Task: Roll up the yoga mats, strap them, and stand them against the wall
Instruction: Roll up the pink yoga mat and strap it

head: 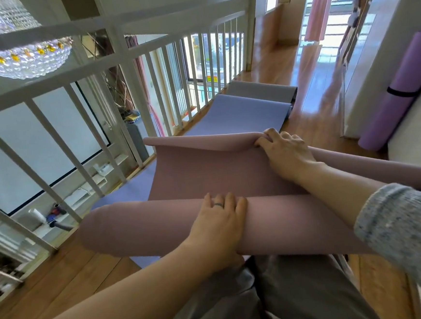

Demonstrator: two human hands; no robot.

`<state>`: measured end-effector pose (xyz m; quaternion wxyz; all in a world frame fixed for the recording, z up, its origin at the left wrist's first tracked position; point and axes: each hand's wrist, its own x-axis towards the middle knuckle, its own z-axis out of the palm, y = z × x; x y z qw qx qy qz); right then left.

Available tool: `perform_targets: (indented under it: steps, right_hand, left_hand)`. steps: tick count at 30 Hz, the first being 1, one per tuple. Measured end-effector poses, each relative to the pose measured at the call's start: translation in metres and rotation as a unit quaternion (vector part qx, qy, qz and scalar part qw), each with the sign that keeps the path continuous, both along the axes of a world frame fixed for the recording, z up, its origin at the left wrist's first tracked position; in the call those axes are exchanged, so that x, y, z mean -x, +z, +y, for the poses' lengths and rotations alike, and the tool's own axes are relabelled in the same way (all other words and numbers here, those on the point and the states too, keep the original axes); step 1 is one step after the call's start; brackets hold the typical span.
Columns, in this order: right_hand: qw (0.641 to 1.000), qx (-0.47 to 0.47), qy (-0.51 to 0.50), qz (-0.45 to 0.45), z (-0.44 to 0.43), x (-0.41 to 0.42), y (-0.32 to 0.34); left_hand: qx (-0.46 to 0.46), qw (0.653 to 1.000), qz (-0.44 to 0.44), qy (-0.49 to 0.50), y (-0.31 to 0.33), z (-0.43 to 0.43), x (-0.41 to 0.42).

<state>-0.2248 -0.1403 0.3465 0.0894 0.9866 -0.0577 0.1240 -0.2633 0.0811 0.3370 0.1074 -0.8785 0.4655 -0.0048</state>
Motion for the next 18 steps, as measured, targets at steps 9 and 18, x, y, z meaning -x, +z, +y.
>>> perform_targets:
  steps: [9, 18]
  right_hand:
    - [0.999, -0.024, 0.003, 0.034, -0.010, -0.004, 0.020]
    - [0.993, -0.084, 0.029, 0.075, -0.003, 0.001, -0.004]
  left_hand:
    - [0.007, 0.999, 0.011, -0.053, 0.024, 0.023, -0.006]
    - [-0.003, 0.996, 0.065, -0.060, 0.020, 0.028, -0.006]
